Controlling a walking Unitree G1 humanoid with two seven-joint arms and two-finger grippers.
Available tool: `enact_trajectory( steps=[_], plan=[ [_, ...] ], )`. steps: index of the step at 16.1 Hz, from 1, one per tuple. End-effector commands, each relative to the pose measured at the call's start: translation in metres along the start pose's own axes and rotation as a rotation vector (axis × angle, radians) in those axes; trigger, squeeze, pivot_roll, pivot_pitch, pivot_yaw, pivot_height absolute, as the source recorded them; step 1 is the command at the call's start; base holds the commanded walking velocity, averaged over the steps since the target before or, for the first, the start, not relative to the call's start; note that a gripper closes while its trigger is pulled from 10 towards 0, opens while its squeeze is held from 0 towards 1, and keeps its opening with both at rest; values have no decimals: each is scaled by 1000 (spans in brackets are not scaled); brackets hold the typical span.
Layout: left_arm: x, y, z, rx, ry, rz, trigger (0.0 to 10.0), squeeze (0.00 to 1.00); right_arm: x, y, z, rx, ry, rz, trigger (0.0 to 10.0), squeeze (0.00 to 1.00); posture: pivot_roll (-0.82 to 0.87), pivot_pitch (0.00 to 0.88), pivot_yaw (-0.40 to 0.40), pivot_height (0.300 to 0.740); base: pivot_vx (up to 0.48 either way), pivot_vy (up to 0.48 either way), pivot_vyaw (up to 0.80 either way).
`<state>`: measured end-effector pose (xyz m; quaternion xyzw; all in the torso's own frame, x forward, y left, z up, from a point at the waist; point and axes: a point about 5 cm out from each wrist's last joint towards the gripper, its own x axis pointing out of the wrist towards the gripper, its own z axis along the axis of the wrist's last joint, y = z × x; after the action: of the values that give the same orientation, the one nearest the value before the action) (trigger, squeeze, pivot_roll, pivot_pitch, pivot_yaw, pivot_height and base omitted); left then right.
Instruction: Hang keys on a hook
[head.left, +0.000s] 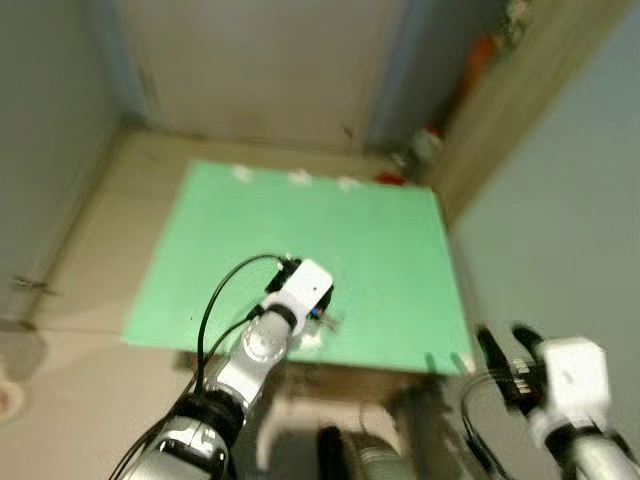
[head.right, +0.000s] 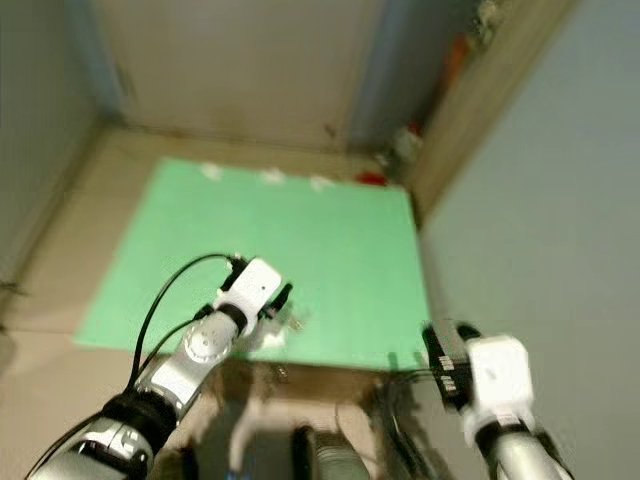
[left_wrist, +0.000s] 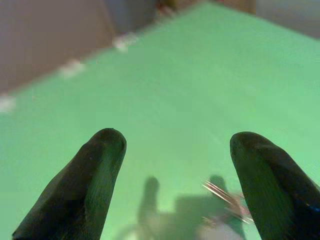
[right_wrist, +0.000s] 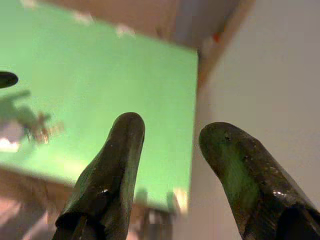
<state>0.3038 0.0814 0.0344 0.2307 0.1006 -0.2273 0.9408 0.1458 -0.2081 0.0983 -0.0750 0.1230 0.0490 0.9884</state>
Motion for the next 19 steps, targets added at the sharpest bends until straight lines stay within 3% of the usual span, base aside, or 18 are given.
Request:
enact_trajectory(
  steps=[1,4,7,12,16,19],
  plan=[
    [2,-5,3,2,-14,-14,10000,0,-3,-3,6,3,-9,-4,10000,0,-444,375,-181,736,0,0,0],
    [0,-9,-11,54,28,21,10000,0,-32,-5,7,0,87,19,10000,0,-487,424,-248,736,0,0,0],
    [-1,-11,-8,117,-3,73,10000,0,-41,-7,6,-8,132,35,10000,0,-484,427,-270,736,0,0,0],
    [0,-25,1,104,-65,65,10000,0,-44,-9,6,-6,164,48,10000,0,-459,422,-281,736,0,0,0],
    [-2,-30,-3,158,-47,71,10000,0,-43,2,-1,17,183,76,10000,0,-428,425,-266,736,0,0,0],
    [-3,-36,-4,124,-37,62,10000,0,-41,3,-2,26,187,77,10000,0,-422,428,-261,736,0,0,0]
  ],
)
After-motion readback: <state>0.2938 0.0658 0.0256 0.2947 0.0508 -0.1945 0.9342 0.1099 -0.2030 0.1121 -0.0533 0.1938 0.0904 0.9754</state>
